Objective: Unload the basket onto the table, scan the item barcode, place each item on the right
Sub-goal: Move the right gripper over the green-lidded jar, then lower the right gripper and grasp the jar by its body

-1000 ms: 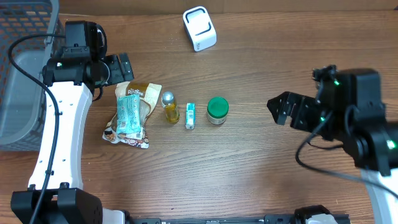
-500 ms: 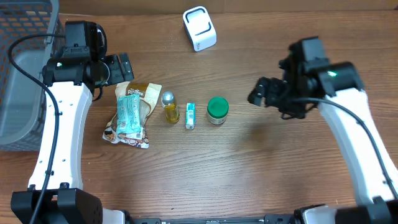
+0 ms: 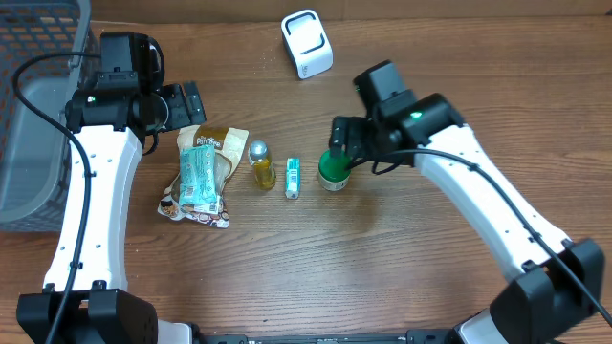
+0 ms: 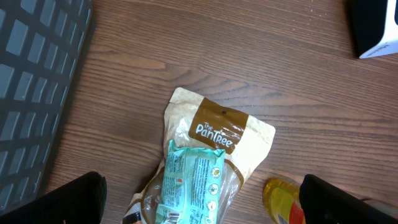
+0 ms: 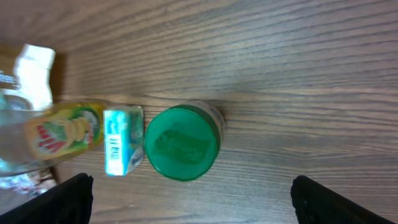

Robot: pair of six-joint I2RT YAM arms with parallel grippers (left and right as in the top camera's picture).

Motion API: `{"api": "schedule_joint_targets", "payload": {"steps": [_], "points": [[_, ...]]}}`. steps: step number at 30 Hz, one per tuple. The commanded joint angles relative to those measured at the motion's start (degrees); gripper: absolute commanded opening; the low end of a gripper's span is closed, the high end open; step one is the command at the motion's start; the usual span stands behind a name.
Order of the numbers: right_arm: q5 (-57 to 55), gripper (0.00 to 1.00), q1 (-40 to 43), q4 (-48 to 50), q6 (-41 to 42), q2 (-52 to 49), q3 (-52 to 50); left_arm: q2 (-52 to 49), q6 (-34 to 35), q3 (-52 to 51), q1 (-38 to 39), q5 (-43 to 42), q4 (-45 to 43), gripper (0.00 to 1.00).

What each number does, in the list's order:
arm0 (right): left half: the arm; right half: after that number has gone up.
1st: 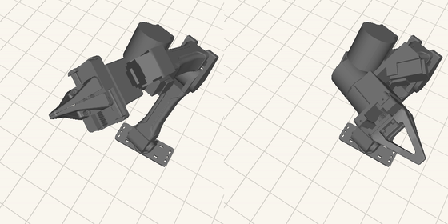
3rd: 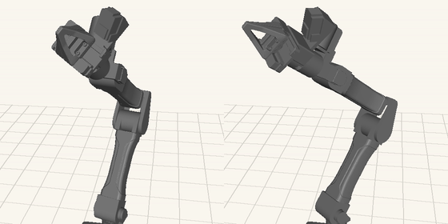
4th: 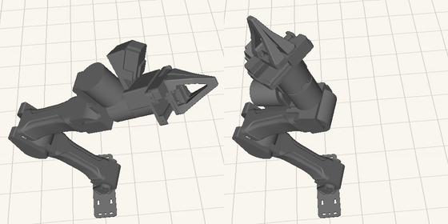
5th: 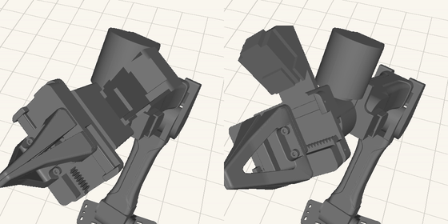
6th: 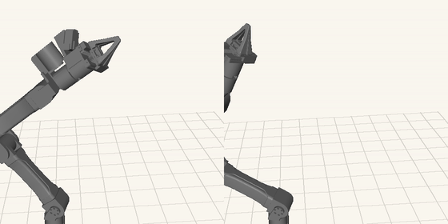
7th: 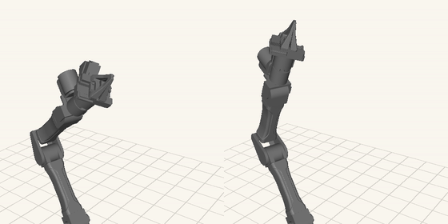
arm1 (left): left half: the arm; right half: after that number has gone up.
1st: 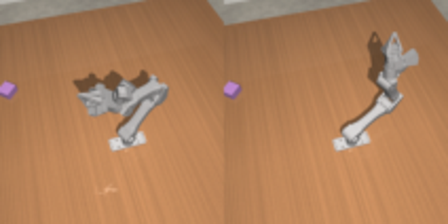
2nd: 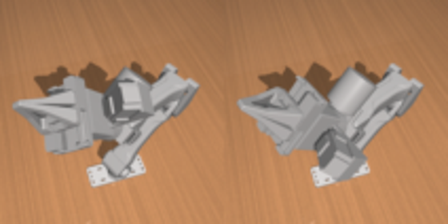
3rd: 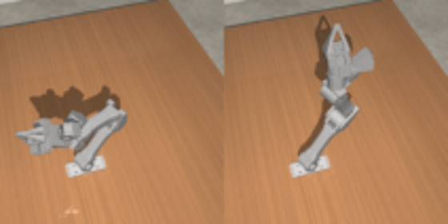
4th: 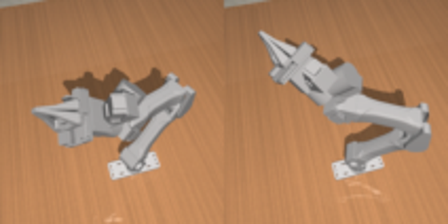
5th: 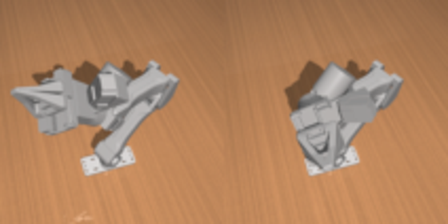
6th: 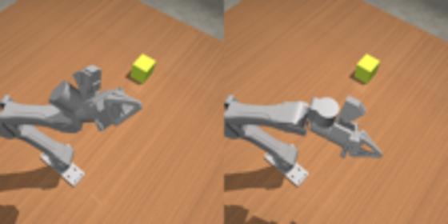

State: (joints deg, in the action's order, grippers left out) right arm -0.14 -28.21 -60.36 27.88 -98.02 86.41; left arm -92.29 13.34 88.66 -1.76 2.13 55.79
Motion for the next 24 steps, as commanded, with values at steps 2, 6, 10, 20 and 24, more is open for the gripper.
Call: {"api": "schedule_joint_targets", "payload": {"steps": [2,6,10,20,24], "points": [[-4.8,1.00,-3.1,2.3,0.9,-5.2,1.4,-0.1,0.4,1.5,-0.1,-0.3,0.1,0.99],[-5.1,1.00,-4.7,4.8,0.9,-8.1,1.4,-0.1,0.4,1.5,-0.1,-0.3,0.1,1.00],[-6.8,1.00,-4.9,5.6,0.9,-9.8,1.3,-0.1,0.4,1.5,-0.1,-0.3,0.1,1.00],[-5.9,1.00,-6.9,6.1,0.8,-15.1,1.0,-0.1,0.4,1.5,-0.1,-0.3,0.1,1.00],[-5.8,1.00,-7.6,6.1,0.9,-16.4,1.0,-0.1,0.4,1.5,-0.1,-0.3,0.1,0.99]]}}
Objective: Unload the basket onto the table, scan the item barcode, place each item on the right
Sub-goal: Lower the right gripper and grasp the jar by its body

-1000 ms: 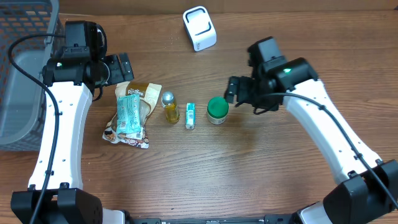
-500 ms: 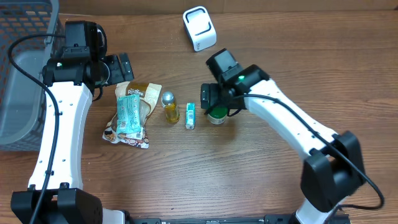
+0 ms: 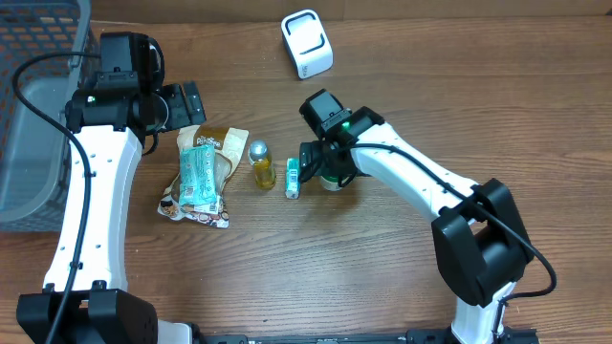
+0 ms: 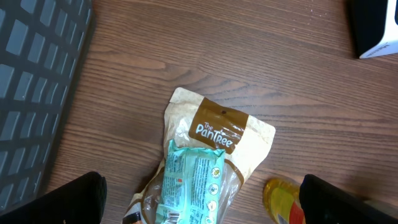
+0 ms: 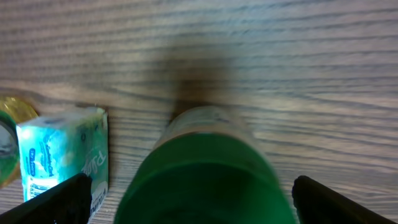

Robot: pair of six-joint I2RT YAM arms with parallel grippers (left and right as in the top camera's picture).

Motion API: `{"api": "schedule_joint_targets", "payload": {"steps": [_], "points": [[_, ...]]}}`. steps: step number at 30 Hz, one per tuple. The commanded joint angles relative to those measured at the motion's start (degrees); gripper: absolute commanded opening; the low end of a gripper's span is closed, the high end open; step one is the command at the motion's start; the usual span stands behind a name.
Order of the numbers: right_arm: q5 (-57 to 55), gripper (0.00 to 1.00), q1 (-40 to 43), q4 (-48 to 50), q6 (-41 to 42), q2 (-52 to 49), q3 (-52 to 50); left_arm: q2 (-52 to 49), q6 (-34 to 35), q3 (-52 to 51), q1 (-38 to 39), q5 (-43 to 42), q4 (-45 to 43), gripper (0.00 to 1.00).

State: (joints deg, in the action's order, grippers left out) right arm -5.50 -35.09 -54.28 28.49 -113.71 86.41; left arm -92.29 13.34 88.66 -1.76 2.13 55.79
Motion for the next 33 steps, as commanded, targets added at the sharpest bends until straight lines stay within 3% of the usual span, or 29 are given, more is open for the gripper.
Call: {"api": "schedule_joint_targets", "payload": {"steps": [1,12,20,22,30,33], "points": [[-0.5,1.00,-0.8,0.0,0.2,-1.0,1.0,-0.1,0.4,1.5,-0.1,-0.3,0.1,1.00],[-1.6,0.98,0.1,-0.5,3.1,-1.2,1.0,-0.1,0.4,1.5,-0.1,-0.3,0.1,1.00],[-4.0,0.67,0.5,-3.2,3.1,-1.2,1.0,-0.1,0.4,1.5,-0.1,-0.3,0.1,1.00],[-3.9,0.63,1.0,-4.5,3.3,-1.2,1.0,-0.1,0.4,1.5,-0.1,-0.3,0.1,1.00],[-2.5,0.63,3.0,-13.3,7.8,-1.2,1.0,-0.1,0.4,1.5,-0.1,-0.3,0.1,0.99],[-0.8,0.68,3.1,-13.7,7.7,-1.2,1.0,-0.1,0.4,1.5,-0.1,-0.3,0.1,1.00]]}}
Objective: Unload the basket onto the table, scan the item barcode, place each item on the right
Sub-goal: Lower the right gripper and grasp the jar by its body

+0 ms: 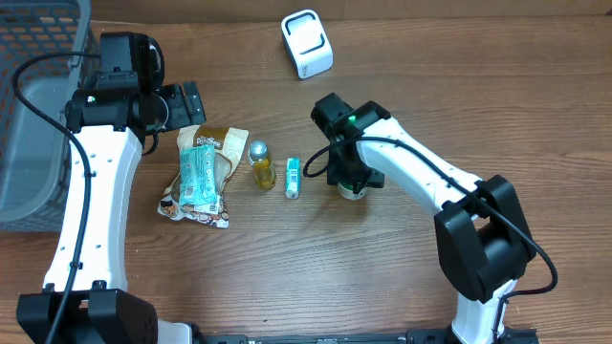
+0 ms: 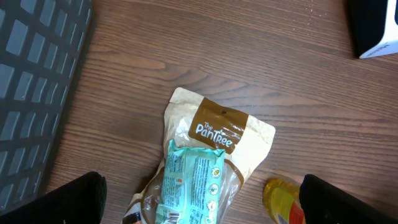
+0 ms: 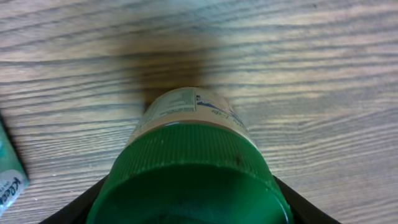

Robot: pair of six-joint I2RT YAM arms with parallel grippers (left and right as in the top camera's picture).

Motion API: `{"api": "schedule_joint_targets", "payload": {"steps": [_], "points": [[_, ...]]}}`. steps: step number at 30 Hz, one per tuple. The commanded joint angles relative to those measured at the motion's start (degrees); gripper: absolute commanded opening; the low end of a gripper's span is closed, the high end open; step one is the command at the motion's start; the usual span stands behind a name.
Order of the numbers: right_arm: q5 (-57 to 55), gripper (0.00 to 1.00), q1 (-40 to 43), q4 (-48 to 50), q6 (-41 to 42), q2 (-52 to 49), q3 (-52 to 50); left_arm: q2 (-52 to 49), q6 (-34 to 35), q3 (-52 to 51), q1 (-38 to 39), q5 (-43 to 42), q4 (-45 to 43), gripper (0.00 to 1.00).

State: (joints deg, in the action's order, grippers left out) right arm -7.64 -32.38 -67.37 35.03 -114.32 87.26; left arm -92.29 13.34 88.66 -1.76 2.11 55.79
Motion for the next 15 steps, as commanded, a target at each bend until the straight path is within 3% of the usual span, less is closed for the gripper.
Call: {"api": "schedule_joint_targets", "payload": {"steps": [1,3,4,12,15], "points": [[1.2,0.75,0.4,-0.5,1.2,-0.6,0.1,-0.1,0.4,1.5,-0.1,-0.2,0.1,0.99],[1.2,0.98,0.4,0.2,0.9,-0.6,0.1,-0.1,0.4,1.5,-0.1,-0.2,0.1,1.00],[1.2,1.00,0.4,0.6,0.9,-0.6,0.1,-0.1,0.4,1.5,-0.1,-0.2,0.1,0.99],[-0.3,1.00,1.3,1.5,1.0,-0.6,0.1,-0.1,0.4,1.5,-0.1,-0.2,0.1,1.00],[0.2,0.95,2.0,1.6,2.2,-0.6,-0.8,-0.1,0.4,1.5,-0.1,-0.2,0.1,1.00]]}}
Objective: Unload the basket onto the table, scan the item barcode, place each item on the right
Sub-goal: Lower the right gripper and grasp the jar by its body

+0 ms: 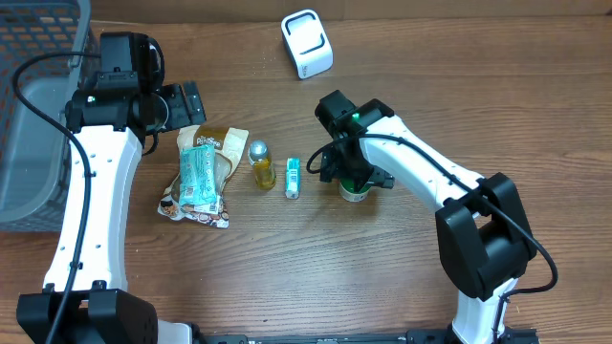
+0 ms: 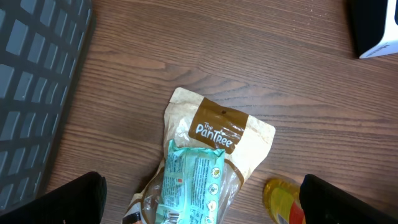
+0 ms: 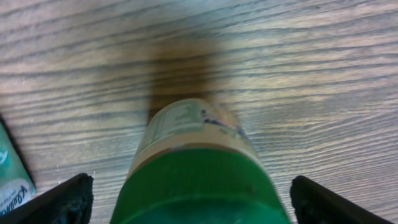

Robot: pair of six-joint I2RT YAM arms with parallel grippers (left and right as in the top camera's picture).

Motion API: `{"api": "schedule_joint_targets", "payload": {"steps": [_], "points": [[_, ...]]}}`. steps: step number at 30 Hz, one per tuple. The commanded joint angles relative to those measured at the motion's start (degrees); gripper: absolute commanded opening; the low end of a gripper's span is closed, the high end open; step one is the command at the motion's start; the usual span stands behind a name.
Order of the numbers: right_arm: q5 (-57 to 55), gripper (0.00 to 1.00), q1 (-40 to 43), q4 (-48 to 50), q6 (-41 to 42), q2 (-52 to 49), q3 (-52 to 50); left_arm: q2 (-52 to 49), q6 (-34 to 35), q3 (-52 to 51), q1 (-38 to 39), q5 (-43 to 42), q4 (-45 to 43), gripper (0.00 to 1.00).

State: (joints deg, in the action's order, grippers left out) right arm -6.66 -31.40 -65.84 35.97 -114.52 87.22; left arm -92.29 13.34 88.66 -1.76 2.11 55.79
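A jar with a green lid [image 3: 199,180] stands upright on the wood table [image 1: 287,268], right of centre. My right gripper [image 1: 348,172] is lowered over the jar [image 1: 357,191], open. Its two fingertips [image 3: 65,199] stand wide on either side of the lid, with a gap on each side. The white scanner [image 1: 307,43] sits at the back of the table. My left gripper [image 2: 199,208] hangs open above a brown snack bag [image 2: 217,127] with a teal packet [image 2: 193,183] lying on it.
A small teal box [image 1: 293,178] and a yellow bottle [image 1: 260,164] lie just left of the jar. A grey basket [image 1: 29,115] fills the far left edge. The scanner's corner [image 2: 373,28] shows in the left wrist view.
My right gripper's fingers were tight against the sides of the green lid; now they stand wide apart. The jar stays where it was. The left arm has not moved.
My right gripper hovered open to the right of the jar, then came down around it beside the teal box. Then the fingers were against the lid and the jar stood a little farther right. Now the fingers are wide apart round it.
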Motion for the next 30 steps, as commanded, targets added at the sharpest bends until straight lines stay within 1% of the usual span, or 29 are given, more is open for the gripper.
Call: {"api": "schedule_joint_targets", "payload": {"steps": [1,5,8,11,14,20,24,29,30], "points": [[-0.8,0.94,1.2,0.2,1.6,-0.4,-1.2,-0.1,0.4,1.5,-0.1,-0.2,0.1,1.00],[-0.8,0.93,1.9,2.6,1.6,-0.4,-3.8,-0.1,0.4,1.5,-0.1,-0.2,0.1,1.00],[-0.7,0.88,1.9,4.0,1.6,-0.4,-4.5,-0.1,0.4,1.5,-0.1,-0.2,0.1,1.00],[0.4,0.85,1.9,5.0,1.5,-0.4,-4.5,-0.1,0.4,1.5,-0.1,-0.2,0.1,1.00],[2.8,0.85,1.9,6.0,1.5,-0.4,-4.5,-0.1,0.4,1.5,-0.1,-0.2,0.1,1.00],[2.9,0.81,1.9,6.0,1.5,-0.4,-4.5,-0.1,0.4,1.5,-0.1,-0.2,0.1,1.00],[2.9,0.74,1.9,6.1,1.6,-0.4,-4.9,-0.1,0.4,1.5,-0.1,-0.2,0.1,1.00],[3.0,0.63,1.9,6.2,1.6,-0.4,-5.3,-0.1,0.4,1.5,-0.1,-0.2,0.1,1.00],[3.0,0.62,1.9,6.2,1.6,-0.4,-5.3,-0.1,0.4,1.5,-0.1,-0.2,0.1,1.00]]}}
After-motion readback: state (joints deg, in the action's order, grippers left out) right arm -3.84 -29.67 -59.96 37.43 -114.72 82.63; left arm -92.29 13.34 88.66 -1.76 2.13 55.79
